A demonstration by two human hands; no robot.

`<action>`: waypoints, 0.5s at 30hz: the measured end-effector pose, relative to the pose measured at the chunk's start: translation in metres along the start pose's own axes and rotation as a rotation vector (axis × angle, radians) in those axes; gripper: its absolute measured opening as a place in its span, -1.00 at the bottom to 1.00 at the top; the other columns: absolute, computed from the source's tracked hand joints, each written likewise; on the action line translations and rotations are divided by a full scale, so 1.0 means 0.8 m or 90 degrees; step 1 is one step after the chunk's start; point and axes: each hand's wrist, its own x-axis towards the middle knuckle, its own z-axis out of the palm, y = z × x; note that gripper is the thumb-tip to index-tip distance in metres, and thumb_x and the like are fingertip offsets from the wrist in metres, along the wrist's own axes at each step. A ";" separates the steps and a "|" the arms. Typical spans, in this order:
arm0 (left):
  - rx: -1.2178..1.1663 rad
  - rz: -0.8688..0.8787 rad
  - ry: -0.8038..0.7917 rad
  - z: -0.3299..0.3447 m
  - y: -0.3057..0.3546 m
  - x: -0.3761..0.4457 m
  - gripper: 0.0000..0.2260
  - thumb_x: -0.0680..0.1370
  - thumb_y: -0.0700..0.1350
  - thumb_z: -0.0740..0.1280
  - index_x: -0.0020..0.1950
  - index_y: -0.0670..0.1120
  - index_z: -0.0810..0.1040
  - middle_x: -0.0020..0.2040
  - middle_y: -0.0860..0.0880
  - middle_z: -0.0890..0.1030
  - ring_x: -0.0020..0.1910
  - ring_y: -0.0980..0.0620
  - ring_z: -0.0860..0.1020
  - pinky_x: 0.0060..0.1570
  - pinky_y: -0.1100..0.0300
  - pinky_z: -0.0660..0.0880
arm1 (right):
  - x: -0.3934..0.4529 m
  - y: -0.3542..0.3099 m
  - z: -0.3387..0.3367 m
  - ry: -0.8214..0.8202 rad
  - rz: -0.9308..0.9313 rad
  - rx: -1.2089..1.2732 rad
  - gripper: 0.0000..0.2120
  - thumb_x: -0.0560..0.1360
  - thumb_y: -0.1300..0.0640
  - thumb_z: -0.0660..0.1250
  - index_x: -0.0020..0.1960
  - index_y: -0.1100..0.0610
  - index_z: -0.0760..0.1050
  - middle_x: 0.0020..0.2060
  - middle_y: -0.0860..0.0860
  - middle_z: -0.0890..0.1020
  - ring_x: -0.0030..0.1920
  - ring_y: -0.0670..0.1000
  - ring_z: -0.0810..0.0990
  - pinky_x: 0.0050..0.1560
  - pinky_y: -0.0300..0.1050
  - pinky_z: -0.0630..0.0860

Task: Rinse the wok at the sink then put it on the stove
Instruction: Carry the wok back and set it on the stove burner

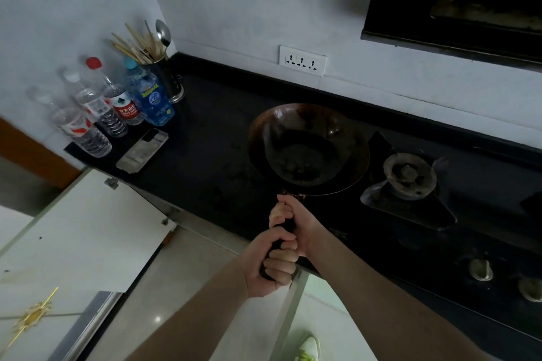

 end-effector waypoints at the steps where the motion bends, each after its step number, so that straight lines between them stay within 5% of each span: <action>1: -0.002 -0.001 0.000 0.000 0.000 0.001 -0.74 0.45 -0.18 0.33 -0.40 -0.08 0.34 -0.60 0.07 0.25 -0.70 0.17 0.23 -0.71 0.39 0.13 | 0.000 -0.001 0.000 0.003 0.001 -0.002 -0.63 0.48 0.10 0.32 -0.41 0.04 0.23 -0.59 -0.08 0.32 -0.56 -0.08 0.37 -0.48 -0.25 0.44; 15: -0.018 -0.006 -0.021 -0.001 0.003 0.020 -0.71 0.36 -0.23 0.47 -0.41 -0.11 0.37 -0.62 0.04 0.29 -0.72 0.14 0.27 -0.74 0.38 0.22 | 0.006 -0.018 -0.008 0.019 0.018 -0.011 -0.62 0.52 0.09 0.30 -0.42 0.06 0.26 -0.58 -0.09 0.32 -0.55 -0.08 0.35 -0.46 -0.27 0.42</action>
